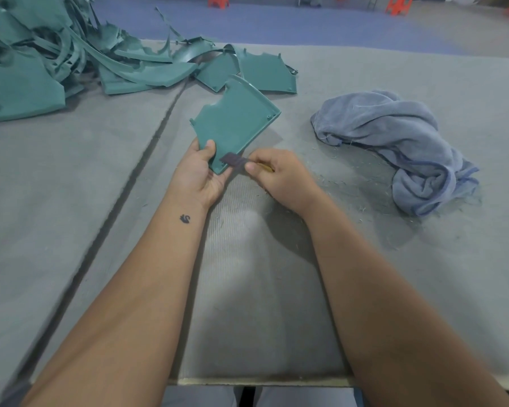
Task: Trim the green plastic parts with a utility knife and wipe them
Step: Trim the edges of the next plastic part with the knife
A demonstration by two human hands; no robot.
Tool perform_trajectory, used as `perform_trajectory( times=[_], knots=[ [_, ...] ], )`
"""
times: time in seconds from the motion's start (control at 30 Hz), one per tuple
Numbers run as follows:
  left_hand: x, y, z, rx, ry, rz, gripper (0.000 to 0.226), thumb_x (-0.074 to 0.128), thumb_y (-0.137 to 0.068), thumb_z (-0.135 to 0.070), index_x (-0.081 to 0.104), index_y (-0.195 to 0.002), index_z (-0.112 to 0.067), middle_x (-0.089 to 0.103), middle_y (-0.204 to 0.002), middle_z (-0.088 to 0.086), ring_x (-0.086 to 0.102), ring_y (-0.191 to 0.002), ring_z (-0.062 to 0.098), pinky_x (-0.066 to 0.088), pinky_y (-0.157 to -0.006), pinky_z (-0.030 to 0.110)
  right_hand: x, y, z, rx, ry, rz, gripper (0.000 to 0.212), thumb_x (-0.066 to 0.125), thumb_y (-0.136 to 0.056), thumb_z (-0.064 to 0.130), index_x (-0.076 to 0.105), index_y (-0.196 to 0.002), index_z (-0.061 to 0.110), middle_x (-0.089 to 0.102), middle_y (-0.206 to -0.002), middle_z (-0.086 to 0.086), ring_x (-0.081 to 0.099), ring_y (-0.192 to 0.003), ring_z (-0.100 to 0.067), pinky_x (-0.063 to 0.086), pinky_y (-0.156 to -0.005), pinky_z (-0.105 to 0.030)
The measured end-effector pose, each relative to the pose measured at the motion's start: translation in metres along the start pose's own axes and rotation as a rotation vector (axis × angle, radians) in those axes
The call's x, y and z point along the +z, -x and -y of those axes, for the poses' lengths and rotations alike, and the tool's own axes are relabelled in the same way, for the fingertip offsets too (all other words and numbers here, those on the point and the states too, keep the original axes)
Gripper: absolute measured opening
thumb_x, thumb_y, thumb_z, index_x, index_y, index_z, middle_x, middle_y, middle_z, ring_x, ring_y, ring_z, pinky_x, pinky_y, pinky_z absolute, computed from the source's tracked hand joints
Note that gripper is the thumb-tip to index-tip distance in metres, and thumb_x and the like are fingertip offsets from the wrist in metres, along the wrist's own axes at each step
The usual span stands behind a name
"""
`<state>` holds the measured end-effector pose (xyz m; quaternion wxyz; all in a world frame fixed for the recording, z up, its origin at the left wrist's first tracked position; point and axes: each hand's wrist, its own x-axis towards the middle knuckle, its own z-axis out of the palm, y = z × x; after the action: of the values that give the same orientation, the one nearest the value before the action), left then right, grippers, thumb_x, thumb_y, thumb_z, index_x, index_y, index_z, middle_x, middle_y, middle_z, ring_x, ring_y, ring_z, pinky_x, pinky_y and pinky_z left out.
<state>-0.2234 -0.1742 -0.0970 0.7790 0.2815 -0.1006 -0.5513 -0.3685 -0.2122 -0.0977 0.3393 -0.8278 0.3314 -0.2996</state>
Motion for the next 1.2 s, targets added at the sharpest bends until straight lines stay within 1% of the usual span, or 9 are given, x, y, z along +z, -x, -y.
perform_trajectory(
  times=[0.1,0.17,0.33,0.4,0.57,0.7,0.9,1.03,1.2],
  knots=[
    [0.001,0.001,0.001,-0.002,-0.051,-0.001,0.028,0.029,-0.104,-0.005,0.054,-0.114,-0.014,0.075,-0.085,0.009,0.073,-0.074,0.023,0.058,-0.056,0.034,-0.002,0.001,-0.001,0.085,-0.245,-0.187,0.027,0.050,-0.098,0.011,0.051,-0.072,0.021,0.043,-0.054,0.003,0.038,-0.049,-0.007,0.033,-0.051,-0.023],
    [0.002,0.002,0.001,0.027,-0.143,0.016,0.030,0.031,-0.104,-0.005,0.055,-0.110,-0.022,0.073,-0.096,0.003,0.072,-0.084,0.021,0.059,-0.061,0.034,-0.005,0.001,-0.001,0.144,-0.356,-0.326,0.026,0.048,-0.099,0.013,0.050,-0.073,0.018,0.044,-0.055,-0.002,0.037,-0.049,-0.010,0.032,-0.048,-0.025],
    [0.007,0.006,0.003,0.147,-0.283,0.138,0.032,0.034,-0.104,-0.004,0.055,-0.112,-0.027,0.071,-0.101,-0.007,0.068,-0.096,0.018,0.060,-0.075,0.041,-0.006,-0.002,-0.005,0.230,-0.378,-0.444,0.024,0.048,-0.099,0.017,0.051,-0.075,0.017,0.047,-0.054,0.000,0.036,-0.047,-0.012,0.031,-0.048,-0.027],
    [0.007,0.006,0.004,0.176,-0.314,0.154,0.032,0.034,-0.103,-0.003,0.053,-0.114,-0.025,0.070,-0.103,-0.006,0.067,-0.098,0.018,0.059,-0.078,0.040,-0.006,-0.003,-0.007,0.229,-0.363,-0.435,0.024,0.047,-0.099,0.017,0.051,-0.075,0.016,0.046,-0.056,-0.004,0.036,-0.050,-0.014,0.030,-0.049,-0.028],
    [0.006,0.004,0.001,0.195,-0.281,0.116,0.031,0.034,-0.104,-0.004,0.055,-0.109,-0.025,0.074,-0.091,-0.008,0.071,-0.084,0.012,0.059,-0.065,0.031,-0.003,-0.005,-0.009,0.178,-0.277,-0.316,0.023,0.050,-0.097,0.014,0.051,-0.074,0.011,0.039,-0.062,-0.012,0.033,-0.059,-0.023,0.028,-0.058,-0.035],
    [0.002,0.004,0.000,0.187,-0.307,0.077,0.031,0.034,-0.104,-0.007,0.056,-0.108,-0.029,0.074,-0.089,-0.011,0.071,-0.085,0.013,0.059,-0.062,0.032,-0.004,-0.003,-0.011,0.176,-0.282,-0.257,0.023,0.050,-0.097,0.015,0.052,-0.074,0.010,0.040,-0.061,-0.012,0.030,-0.056,-0.021,0.025,-0.055,-0.033],
    [0.001,0.004,0.000,0.194,-0.275,0.066,0.032,0.033,-0.104,-0.006,0.056,-0.107,-0.028,0.075,-0.087,-0.011,0.072,-0.081,0.011,0.057,-0.059,0.029,-0.004,-0.004,-0.011,0.203,-0.332,-0.206,0.030,0.049,-0.096,0.011,0.048,-0.067,0.018,0.036,-0.052,-0.001,0.030,-0.050,-0.015,0.024,-0.048,-0.027],
    [0.004,0.004,0.003,0.206,-0.228,0.092,0.030,0.032,-0.104,-0.003,0.053,-0.111,-0.023,0.072,-0.096,-0.004,0.070,-0.084,0.015,0.057,-0.063,0.029,0.002,-0.004,-0.009,0.194,-0.166,-0.093,0.032,0.053,-0.094,0.015,0.054,-0.062,0.022,0.039,-0.042,0.011,0.033,-0.048,-0.014,0.028,-0.054,-0.030],
    [0.004,0.003,0.002,0.193,-0.186,0.077,0.032,0.032,-0.104,-0.003,0.054,-0.114,-0.024,0.072,-0.097,-0.004,0.070,-0.086,0.015,0.058,-0.067,0.031,-0.002,-0.001,-0.006,0.171,-0.258,-0.203,0.031,0.050,-0.096,0.013,0.051,-0.066,0.021,0.042,-0.052,0.000,0.033,-0.047,-0.012,0.028,-0.047,-0.025]
  ],
)
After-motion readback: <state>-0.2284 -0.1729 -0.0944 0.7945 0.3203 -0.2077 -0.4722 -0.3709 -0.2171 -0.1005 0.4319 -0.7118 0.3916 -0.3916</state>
